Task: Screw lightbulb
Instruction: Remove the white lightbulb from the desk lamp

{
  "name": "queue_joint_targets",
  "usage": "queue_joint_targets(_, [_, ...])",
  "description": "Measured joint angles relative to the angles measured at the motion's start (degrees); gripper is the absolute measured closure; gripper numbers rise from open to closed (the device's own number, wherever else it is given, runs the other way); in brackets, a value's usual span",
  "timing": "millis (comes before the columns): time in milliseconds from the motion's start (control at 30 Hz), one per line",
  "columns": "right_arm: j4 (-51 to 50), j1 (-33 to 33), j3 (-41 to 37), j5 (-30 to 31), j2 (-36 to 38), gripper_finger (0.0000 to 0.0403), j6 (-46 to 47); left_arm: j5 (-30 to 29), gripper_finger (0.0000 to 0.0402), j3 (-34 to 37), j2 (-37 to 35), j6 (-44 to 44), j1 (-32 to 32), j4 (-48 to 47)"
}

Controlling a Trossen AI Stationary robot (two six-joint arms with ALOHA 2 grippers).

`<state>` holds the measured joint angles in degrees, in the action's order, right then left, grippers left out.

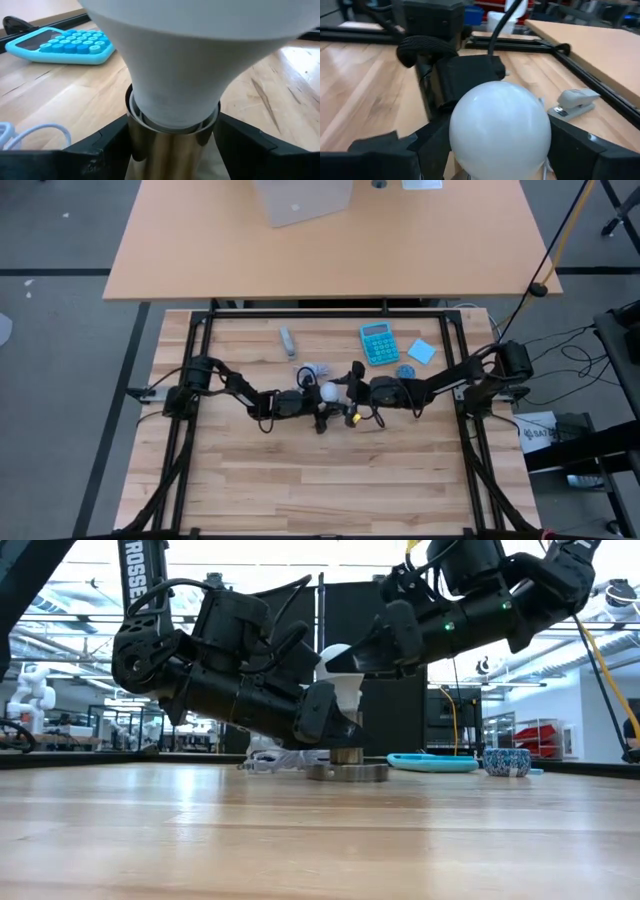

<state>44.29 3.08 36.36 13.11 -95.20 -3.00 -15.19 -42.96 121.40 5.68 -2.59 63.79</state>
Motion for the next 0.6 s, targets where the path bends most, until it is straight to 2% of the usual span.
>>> queue_joint_targets(267, [-3.8, -4.5, 0.0, -14.2, 2.3, 0.0130, -3.1, 1.8, 0.0141, -0.1, 0.0, -0.5, -0.2, -0.2])
queue_joint_targets(400, [-4.1, -6.3, 0.0, -18.7, 2.3, 0.0129, -3.9, 2.7, 0.0144, -0.1, 0.0, -0.7, -0.2, -0.3])
queue_joint_targets(600, [-3.8, -8.7, 0.0, -24.6, 2.2, 0.0129, -4.4, 2.7, 0.0181, -0.1, 0.0, -1.1, -0.2, -0.4])
